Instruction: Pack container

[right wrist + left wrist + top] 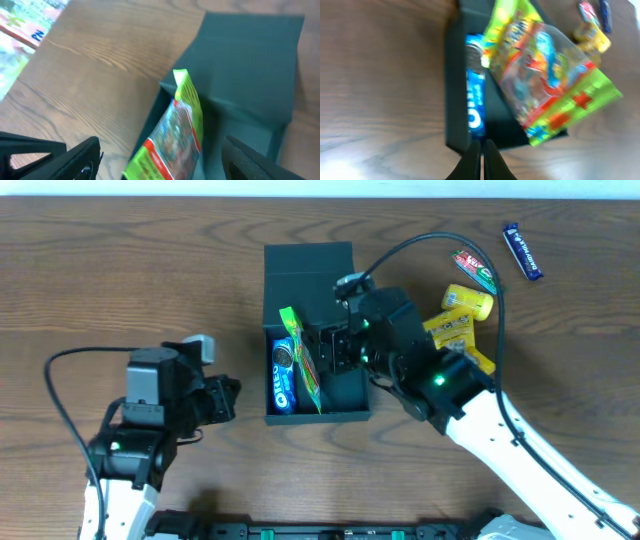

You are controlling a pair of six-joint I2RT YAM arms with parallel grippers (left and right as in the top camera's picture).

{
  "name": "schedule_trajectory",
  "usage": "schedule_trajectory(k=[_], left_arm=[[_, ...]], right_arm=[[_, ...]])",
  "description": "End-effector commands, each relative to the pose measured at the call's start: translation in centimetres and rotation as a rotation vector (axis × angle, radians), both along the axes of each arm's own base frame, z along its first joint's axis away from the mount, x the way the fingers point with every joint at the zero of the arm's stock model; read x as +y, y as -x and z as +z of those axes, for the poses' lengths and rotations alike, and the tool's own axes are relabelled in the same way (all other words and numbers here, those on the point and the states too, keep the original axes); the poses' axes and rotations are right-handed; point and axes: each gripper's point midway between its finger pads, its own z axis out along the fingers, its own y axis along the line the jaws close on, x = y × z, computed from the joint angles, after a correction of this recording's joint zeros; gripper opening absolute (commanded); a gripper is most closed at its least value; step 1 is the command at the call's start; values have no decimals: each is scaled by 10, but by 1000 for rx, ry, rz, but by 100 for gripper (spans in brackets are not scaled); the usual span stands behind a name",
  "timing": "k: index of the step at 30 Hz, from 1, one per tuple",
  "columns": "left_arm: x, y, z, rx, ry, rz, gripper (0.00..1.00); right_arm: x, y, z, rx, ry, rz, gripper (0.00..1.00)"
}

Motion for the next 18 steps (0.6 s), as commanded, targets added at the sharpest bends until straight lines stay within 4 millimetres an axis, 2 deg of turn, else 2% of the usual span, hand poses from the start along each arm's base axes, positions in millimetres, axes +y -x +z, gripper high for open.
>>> schedule_trajectory(k=[1,5,8,13,18], left_arm=[[25,-10,33,-86,-32,75,6],[50,-4,49,-91,-83,116,6],[48,0,54,-90,-98,92,6],[47,7,49,-62,-105,76,6],[46,7,49,-61,-104,76,6]], right_arm=[[7,-7,20,-58,39,38,75],[19,-15,17,-26,128,92,75],[28,-20,5,21,214,109,76],[41,-18,-31,113,412,147,80],[50,-16,-61,178,483,173,80]])
